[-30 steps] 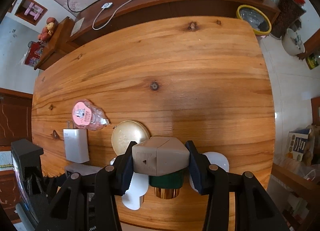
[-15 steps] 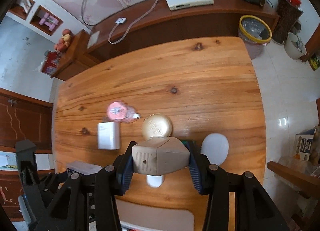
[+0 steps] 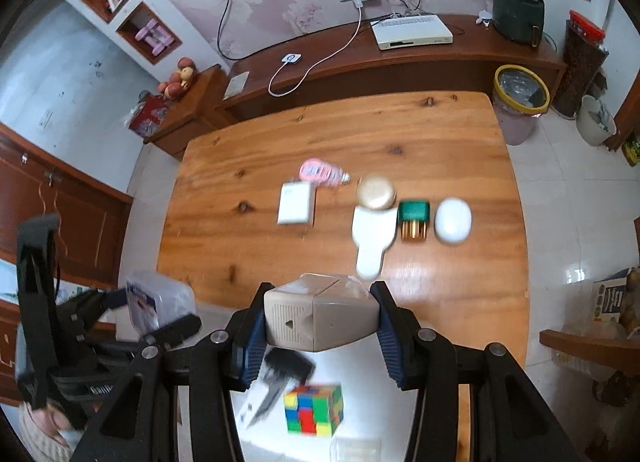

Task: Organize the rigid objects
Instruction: 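Carry the clear box with the left tool while the right tool carries the beige case, then open the right tool over the tray while the left tool lowers and releases the box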

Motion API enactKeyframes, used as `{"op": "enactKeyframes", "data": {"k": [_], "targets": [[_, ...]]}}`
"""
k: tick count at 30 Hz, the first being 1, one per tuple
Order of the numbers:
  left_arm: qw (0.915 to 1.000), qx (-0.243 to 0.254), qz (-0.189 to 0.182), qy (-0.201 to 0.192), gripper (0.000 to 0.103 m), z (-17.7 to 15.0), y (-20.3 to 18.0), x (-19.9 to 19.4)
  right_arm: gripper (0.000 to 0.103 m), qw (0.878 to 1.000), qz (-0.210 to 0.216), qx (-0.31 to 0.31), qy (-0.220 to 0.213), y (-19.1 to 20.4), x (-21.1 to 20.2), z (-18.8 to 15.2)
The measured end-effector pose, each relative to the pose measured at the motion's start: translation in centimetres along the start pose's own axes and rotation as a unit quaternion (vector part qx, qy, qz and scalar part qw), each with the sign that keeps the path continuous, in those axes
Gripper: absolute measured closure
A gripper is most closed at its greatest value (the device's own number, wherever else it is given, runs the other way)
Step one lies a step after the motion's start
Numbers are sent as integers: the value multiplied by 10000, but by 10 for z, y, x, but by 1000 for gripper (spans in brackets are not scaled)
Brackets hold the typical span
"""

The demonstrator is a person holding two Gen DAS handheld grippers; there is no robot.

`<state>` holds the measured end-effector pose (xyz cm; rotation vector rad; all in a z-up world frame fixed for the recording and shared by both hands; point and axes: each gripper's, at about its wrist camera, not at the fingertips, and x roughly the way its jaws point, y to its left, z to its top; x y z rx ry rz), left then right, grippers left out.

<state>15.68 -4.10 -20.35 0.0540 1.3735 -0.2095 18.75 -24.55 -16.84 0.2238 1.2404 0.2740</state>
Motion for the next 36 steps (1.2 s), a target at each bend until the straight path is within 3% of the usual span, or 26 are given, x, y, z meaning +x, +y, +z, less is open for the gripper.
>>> {"op": "enactKeyframes", "data": {"k": [9, 19, 25, 35, 36], "targets": [[9988, 229, 304, 317, 9, -51, 6, 26, 54, 9981, -392, -62, 462, 5, 18, -90], [9961, 389, 587, 534, 9, -78, 2, 59, 54, 9899, -644, 345, 1217, -11, 64, -164], [9949, 676, 624, 408, 9, -81, -11, 65, 54, 9858, -766, 437, 1427, -14, 80, -181], [9934, 841, 537, 568, 9, -83, -21, 81, 53, 9864, -849, 449, 1331, -17, 76, -179], [9933, 845, 524, 584, 9, -82, -21, 83, 50, 9865, -866, 431, 1323, -16, 76, -180]]}}
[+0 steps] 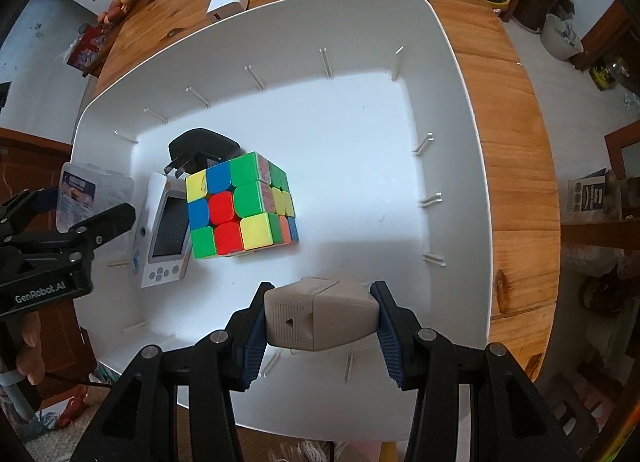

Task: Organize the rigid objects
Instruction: 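Open the right tool over the tray while the left tool lowers and releases the box, then raise both open tools from the tray toward the table items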

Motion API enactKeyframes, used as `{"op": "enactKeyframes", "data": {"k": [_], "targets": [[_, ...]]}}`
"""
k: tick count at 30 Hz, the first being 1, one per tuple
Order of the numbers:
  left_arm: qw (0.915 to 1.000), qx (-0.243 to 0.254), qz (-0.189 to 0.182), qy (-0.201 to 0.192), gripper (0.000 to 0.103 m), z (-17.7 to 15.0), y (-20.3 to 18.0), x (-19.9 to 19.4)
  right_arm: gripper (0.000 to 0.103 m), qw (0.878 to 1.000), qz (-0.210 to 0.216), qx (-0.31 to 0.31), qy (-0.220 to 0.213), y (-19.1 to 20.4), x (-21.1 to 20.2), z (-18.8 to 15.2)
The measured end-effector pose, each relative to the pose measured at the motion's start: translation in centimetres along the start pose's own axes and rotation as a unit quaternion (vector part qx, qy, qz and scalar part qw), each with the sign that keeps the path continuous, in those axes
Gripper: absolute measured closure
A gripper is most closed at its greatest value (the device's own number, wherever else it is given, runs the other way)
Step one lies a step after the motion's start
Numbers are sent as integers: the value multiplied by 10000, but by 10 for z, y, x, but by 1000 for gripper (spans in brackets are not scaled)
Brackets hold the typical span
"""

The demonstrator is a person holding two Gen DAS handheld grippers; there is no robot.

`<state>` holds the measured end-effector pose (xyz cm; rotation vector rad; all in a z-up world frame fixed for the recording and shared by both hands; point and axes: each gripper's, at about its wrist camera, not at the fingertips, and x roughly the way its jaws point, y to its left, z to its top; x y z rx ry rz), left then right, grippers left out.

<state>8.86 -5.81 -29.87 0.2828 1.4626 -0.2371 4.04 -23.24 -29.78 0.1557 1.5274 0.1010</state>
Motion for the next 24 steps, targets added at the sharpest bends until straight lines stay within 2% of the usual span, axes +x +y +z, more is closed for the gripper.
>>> {"op": "enactKeyframes", "data": {"k": [1, 3, 4, 9, 11, 14, 24], "targets": [[10000, 6, -26, 25, 9, 0, 0, 1, 42, 10000, -26, -29, -26, 1, -1, -1], [9999, 1, -91, 76, 9, 0, 0, 4, 33, 9999, -46, -77, -118, 2, -3, 0], [9999, -7, -121, 102, 9, 0, 0, 5, 32, 9998, -48, -89, -182, 3, -5, -1], [9997, -48, -116, 209, 9, -2, 1, 8, 32, 9997, 19, -34, -235, 2, -6, 2], [9998, -28, -107, 168, 8, -3, 0, 7, 32, 9997, 39, -12, -240, 0, -5, 3], [9999, -13, -124, 1, 1, -5, -2, -1, 32, 9997, 63, -7, -253, -1, -7, 3], [9992, -166, -222, -276, 1, -4, 1, -28, 32, 9995, 140, -49, -273, -1, -10, 3]]}}
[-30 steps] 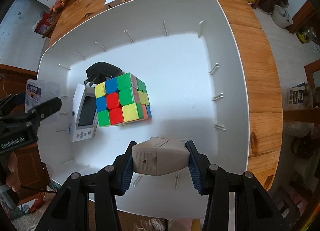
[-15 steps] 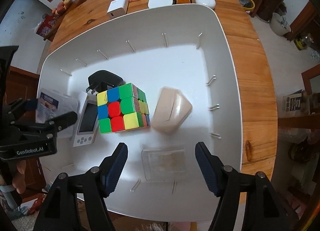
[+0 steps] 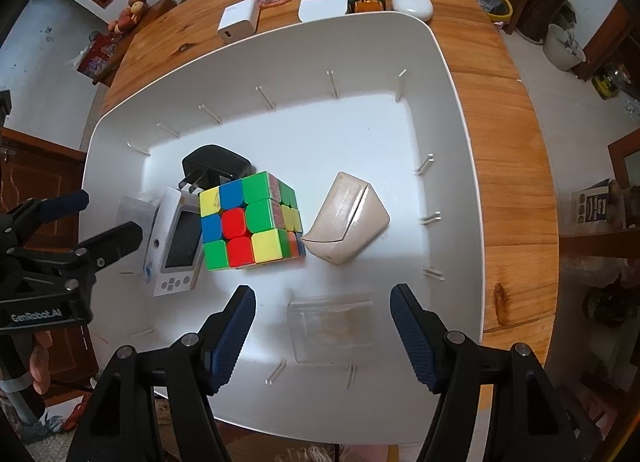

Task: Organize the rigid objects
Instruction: 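Raise both open tools from the tray toward the table items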

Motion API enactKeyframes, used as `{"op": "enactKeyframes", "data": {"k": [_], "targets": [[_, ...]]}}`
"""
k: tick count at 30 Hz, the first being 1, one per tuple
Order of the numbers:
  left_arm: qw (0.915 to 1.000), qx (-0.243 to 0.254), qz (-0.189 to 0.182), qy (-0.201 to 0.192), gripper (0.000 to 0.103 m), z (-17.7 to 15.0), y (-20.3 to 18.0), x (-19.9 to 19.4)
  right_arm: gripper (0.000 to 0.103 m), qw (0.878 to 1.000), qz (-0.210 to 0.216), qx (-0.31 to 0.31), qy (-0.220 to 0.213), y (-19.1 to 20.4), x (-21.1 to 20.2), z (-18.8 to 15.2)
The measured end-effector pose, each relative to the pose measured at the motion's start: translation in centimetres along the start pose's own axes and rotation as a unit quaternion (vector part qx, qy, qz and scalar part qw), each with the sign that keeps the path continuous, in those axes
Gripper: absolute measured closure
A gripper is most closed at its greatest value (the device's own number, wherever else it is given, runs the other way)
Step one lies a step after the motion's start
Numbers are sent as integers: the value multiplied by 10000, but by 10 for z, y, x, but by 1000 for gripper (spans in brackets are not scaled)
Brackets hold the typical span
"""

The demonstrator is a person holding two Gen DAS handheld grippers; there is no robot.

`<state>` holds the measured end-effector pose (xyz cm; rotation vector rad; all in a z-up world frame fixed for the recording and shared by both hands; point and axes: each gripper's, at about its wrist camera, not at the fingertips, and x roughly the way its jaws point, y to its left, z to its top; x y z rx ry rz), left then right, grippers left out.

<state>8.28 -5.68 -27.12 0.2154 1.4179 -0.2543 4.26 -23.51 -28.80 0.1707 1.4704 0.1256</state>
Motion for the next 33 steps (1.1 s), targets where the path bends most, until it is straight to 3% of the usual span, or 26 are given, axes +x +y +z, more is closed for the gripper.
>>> {"op": "enactKeyframes", "data": {"k": [23, 33], "targets": [[9996, 17, -157, -230, 1, 23, -5, -33, 32, 9998, 125, 53, -113, -1, -9, 8], [9982, -173, -251, -511, 1, 58, 10, -61, 32, 9991, 260, -68, -339, 3, -30, 29]]}}
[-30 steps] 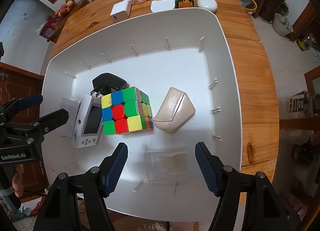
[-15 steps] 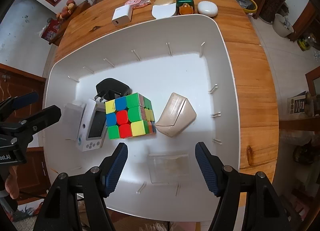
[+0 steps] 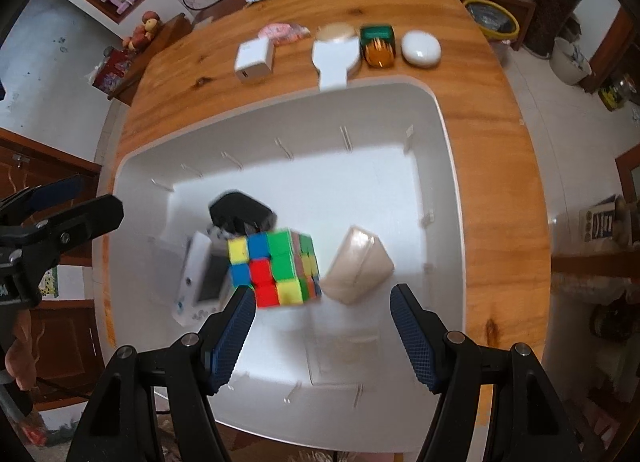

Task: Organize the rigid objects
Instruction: 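Raise both open tools from the tray toward the table items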

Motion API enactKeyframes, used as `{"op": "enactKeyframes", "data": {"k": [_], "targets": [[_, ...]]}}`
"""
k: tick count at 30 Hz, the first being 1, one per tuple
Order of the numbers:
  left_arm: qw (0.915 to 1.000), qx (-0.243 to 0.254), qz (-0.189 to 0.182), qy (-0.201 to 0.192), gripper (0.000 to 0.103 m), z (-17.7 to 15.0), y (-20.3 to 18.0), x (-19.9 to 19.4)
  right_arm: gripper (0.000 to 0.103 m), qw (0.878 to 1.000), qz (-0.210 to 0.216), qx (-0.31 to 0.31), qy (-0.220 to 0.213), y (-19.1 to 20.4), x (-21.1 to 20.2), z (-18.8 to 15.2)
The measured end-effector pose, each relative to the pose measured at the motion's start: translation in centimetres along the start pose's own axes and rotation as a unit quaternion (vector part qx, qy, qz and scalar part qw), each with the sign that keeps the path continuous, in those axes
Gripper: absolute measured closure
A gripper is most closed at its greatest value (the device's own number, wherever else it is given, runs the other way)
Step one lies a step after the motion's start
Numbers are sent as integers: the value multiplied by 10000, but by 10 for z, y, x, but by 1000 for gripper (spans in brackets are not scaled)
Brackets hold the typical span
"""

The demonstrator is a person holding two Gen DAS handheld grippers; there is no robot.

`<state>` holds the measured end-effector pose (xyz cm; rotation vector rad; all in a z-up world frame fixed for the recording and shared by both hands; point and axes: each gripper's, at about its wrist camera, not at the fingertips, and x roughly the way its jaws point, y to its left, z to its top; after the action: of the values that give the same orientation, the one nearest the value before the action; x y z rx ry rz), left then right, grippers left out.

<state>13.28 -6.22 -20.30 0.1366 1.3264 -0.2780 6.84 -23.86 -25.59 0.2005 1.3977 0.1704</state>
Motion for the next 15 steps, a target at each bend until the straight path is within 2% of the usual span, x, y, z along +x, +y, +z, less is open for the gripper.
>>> {"op": "enactKeyframes", "data": {"k": [6, 15], "targets": [[9993, -42, 103, -354, 1, 36, 5, -22, 32, 9994, 58, -189, -271, 7, -20, 40], [9960, -139, 185, -866, 1, 89, 9, -46, 32, 9968, -48, -366, -712, 9, -50, 127]]}}
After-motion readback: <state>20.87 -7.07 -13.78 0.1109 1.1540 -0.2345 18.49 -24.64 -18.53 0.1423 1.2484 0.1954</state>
